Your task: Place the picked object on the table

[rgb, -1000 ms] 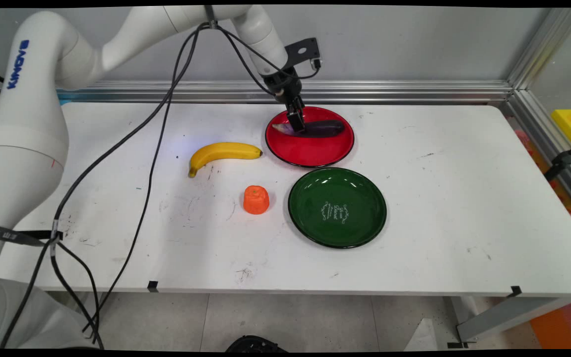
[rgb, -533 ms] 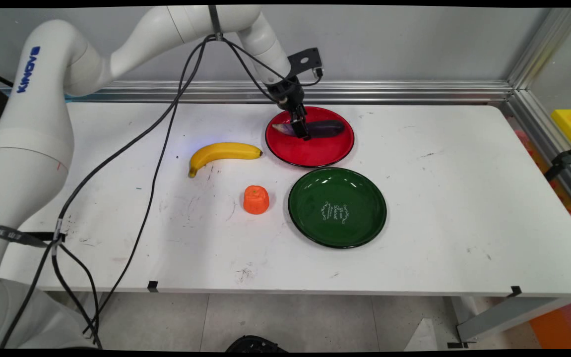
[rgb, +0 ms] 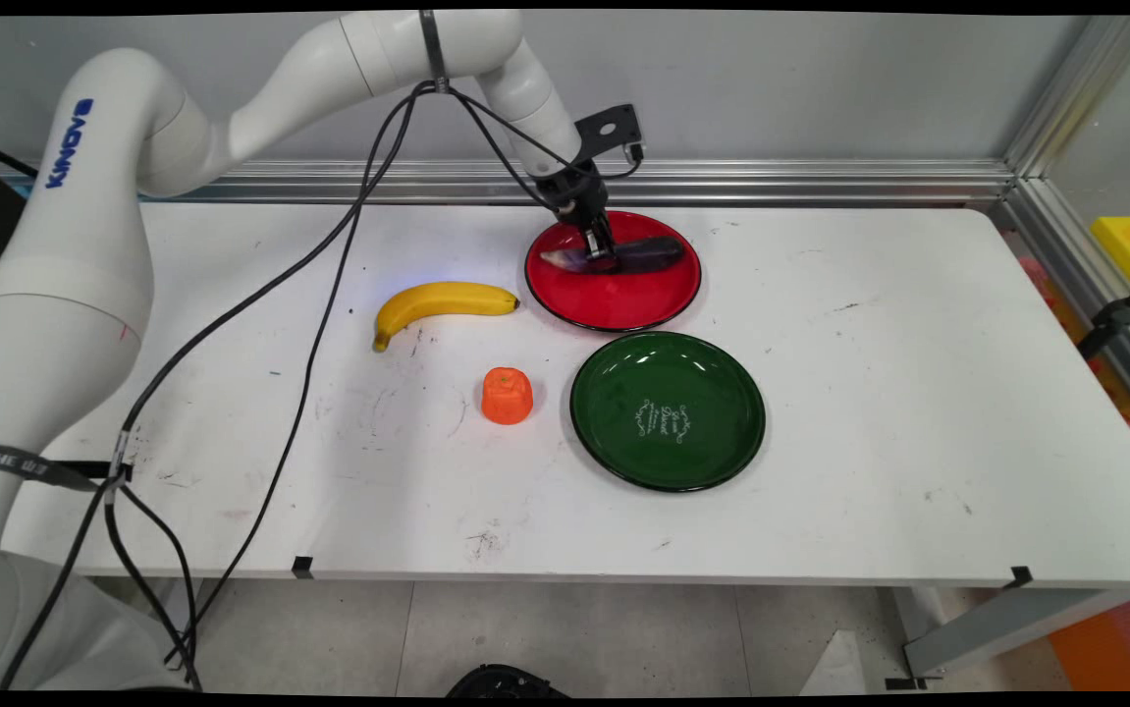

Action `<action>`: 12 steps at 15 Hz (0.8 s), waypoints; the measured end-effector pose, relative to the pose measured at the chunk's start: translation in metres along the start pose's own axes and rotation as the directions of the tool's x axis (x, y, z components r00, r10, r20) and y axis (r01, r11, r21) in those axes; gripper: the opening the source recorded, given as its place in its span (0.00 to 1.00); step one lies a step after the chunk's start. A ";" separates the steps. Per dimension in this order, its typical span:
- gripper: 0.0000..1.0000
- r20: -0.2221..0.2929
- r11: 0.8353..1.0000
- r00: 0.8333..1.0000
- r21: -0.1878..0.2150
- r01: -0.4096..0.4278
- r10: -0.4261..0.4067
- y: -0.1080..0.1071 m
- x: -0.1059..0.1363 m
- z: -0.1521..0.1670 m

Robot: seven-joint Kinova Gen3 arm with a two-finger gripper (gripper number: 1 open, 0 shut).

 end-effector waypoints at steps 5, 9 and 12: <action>0.00 0.001 1.000 1.000 0.014 -0.007 0.007 0.003 0.009 -0.018; 0.00 0.005 1.000 1.000 0.026 0.012 -0.012 0.016 0.015 -0.047; 0.00 0.008 0.999 0.999 0.031 0.035 -0.036 0.032 0.013 -0.066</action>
